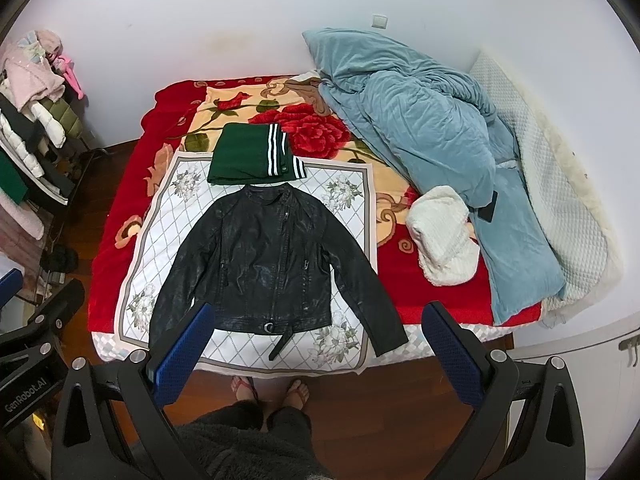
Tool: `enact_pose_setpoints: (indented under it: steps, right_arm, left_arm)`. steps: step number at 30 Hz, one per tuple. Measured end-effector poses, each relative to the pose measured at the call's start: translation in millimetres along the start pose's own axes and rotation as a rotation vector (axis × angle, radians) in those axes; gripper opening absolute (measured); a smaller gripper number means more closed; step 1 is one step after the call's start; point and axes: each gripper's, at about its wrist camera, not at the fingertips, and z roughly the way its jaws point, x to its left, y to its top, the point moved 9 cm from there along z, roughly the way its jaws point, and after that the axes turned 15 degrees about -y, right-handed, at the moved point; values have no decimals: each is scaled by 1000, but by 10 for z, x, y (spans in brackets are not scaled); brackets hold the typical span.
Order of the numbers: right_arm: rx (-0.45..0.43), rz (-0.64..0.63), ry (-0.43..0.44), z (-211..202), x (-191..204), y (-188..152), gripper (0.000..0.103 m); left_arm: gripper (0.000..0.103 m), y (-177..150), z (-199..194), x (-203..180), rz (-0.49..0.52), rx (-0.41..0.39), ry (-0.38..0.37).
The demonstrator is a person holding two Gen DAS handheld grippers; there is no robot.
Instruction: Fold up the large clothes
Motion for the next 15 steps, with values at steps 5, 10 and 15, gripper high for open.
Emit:
enact_pose_setpoints:
  steps: [5,10,15]
  right_arm:
    - [0,-1,1,13,-1,-28,103]
    - [-1,-1,1,-15,6,-1,103]
    - [-3,-2,-2,-33,21,10,103]
  left_arm:
    - [103,13,-3,1,1,-2,0]
    - [103,103,2,-10,-1,-3,-1]
    - [103,11,-8,-2,2,-4,-3]
